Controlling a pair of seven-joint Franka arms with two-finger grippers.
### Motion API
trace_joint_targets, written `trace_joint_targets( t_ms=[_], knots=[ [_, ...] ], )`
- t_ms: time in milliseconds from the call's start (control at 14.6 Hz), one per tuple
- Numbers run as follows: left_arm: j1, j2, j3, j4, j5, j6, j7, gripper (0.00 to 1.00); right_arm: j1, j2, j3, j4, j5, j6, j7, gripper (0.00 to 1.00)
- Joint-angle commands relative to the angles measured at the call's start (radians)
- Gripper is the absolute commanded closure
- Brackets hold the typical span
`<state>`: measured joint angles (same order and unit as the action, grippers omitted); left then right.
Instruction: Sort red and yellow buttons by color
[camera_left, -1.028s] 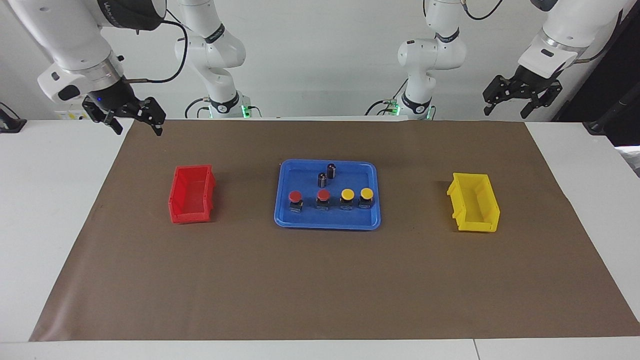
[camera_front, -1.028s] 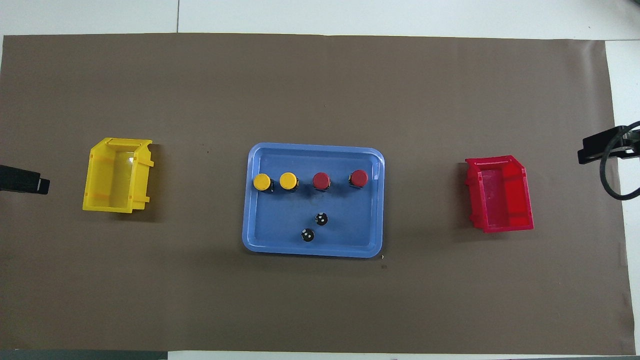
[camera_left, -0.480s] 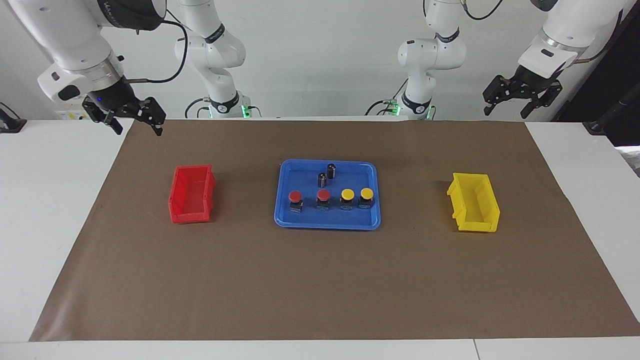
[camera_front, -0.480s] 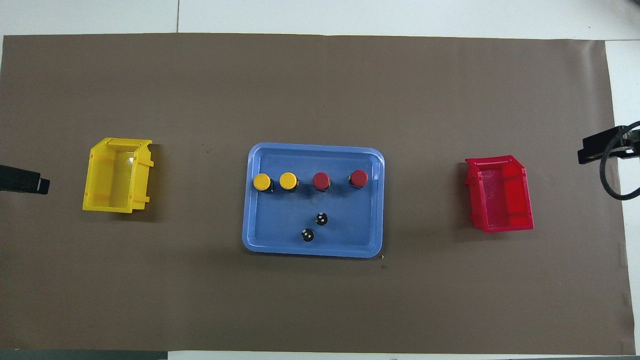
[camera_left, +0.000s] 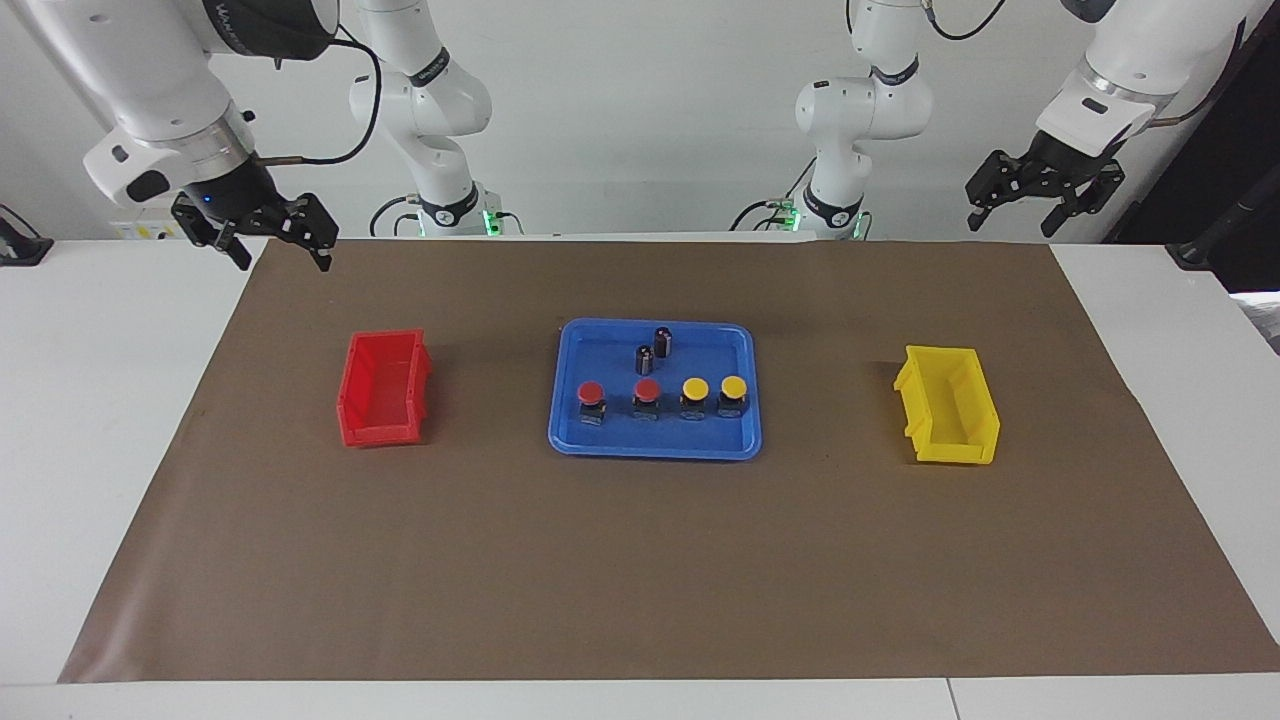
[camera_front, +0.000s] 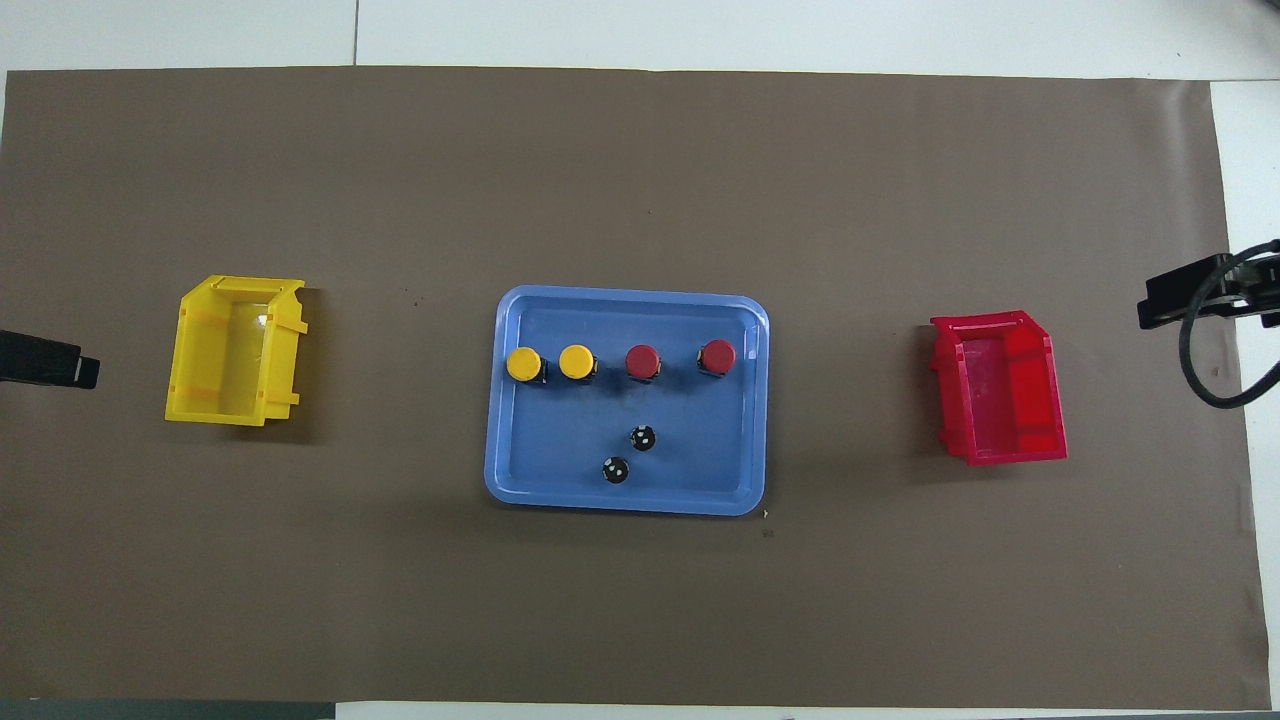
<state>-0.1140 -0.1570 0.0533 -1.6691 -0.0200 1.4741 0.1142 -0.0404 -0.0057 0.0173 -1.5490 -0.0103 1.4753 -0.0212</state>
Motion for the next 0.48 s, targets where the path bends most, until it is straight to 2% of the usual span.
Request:
trace_joint_targets(
  t_ms=[0, 137, 206, 274, 411],
  knots=[
    [0.008, -0.013, -0.006, -0.007, 0.020, -0.006, -0.004, 0.00, -0.004, 0.056, 0.068, 0.091, 0.024, -0.041, 0.085, 0.00],
    [0.033, -0.013, -0.007, -0.008, 0.020, -0.015, -0.016, 0.00, -0.006, 0.171, 0.159, 0.250, 0.024, -0.096, 0.173, 0.00],
    [0.033, -0.013, -0.007, -0.008, 0.020, -0.014, -0.054, 0.00, -0.004, 0.205, 0.196, 0.286, 0.026, -0.093, 0.235, 0.00],
    [0.033, -0.013, -0.009, -0.006, 0.020, -0.014, -0.095, 0.00, 0.002, 0.229, 0.246, 0.294, 0.024, -0.073, 0.312, 0.00],
    [0.033, -0.013, -0.010, -0.007, 0.020, -0.014, -0.107, 0.00, 0.129, 0.289, 0.279, 0.290, 0.001, 0.035, 0.476, 0.00]
  ],
)
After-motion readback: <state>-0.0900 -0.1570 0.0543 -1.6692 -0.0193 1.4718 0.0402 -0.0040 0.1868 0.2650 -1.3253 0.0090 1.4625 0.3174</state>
